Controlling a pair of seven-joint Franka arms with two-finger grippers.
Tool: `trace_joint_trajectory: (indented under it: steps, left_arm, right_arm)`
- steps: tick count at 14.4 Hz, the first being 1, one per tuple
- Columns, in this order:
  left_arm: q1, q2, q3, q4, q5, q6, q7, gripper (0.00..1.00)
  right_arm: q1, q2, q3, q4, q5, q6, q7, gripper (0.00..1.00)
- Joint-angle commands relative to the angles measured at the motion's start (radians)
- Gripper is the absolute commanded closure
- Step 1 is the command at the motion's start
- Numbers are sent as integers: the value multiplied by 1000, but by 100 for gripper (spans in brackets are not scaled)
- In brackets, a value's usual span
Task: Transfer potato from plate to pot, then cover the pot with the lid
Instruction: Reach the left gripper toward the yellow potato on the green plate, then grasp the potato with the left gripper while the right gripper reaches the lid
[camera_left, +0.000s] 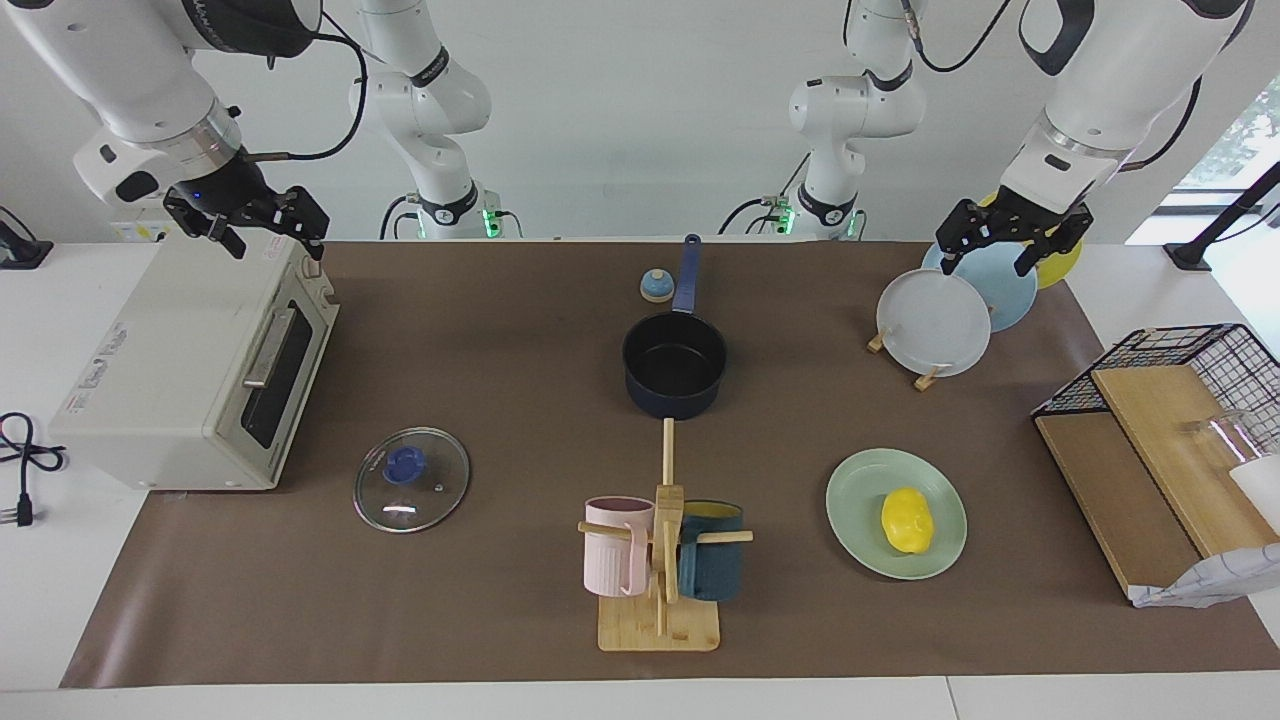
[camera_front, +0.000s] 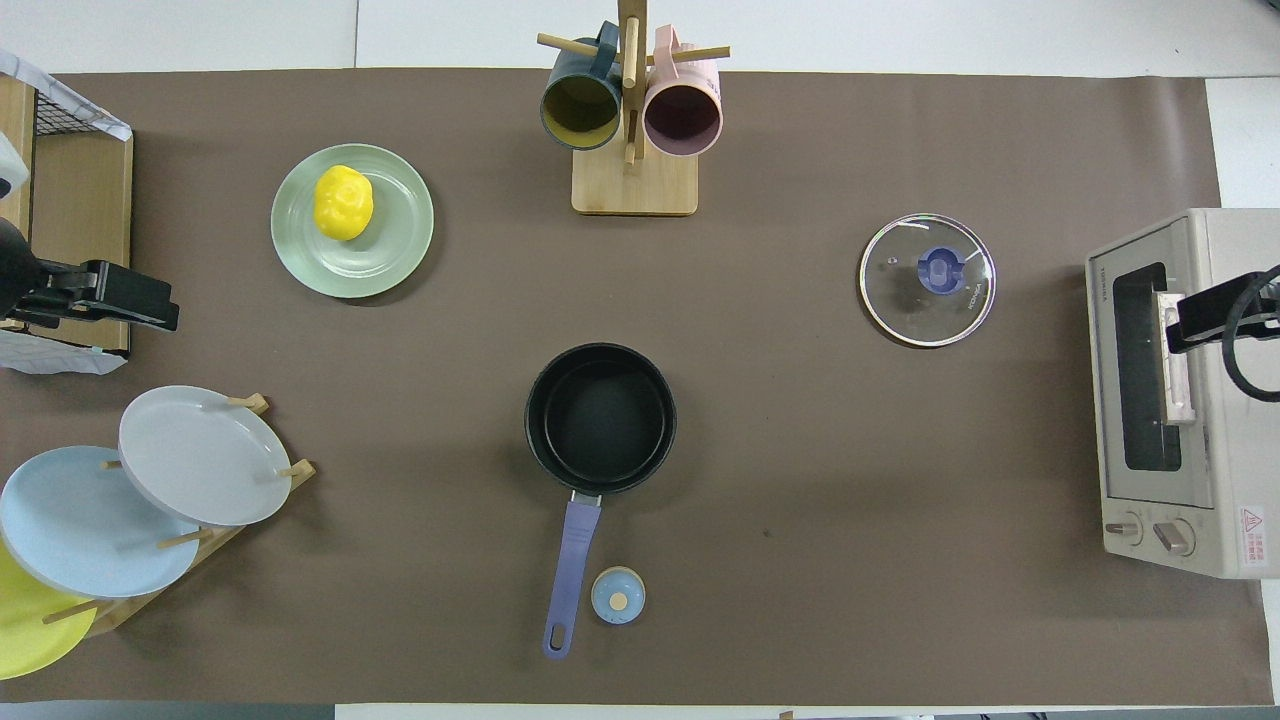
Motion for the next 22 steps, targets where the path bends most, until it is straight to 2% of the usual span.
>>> trace_joint_trajectory:
  steps: [1, 10, 12, 16, 18, 19, 22]
  left_arm:
    - [-5, -19, 1, -20, -4, 13, -4, 0]
    - [-5, -21, 1, -32, -6, 57, 6, 0]
    - [-5, -3, 1, -20, -27, 65, 3, 0]
    - [-5, 121, -2, 35, -38, 103, 3, 0]
    - [-8, 235, -3, 112, -38, 138, 1, 0]
    - [-9, 290, -5, 140, -38, 177, 1, 0]
    - [-6, 388, -6, 148, -32, 318, 3, 0]
  right_arm:
    - [-6, -19, 8, -20, 8, 10, 23, 0]
    - [-6, -19, 8, -18, 8, 10, 23, 0]
    - [-6, -19, 8, -18, 8, 10, 23, 0]
    - [-6, -19, 8, -20, 8, 10, 23, 0]
    - [-6, -19, 8, -18, 8, 12, 23, 0]
    - [-6, -19, 8, -18, 8, 10, 23, 0]
    - [-6, -19, 8, -20, 8, 10, 23, 0]
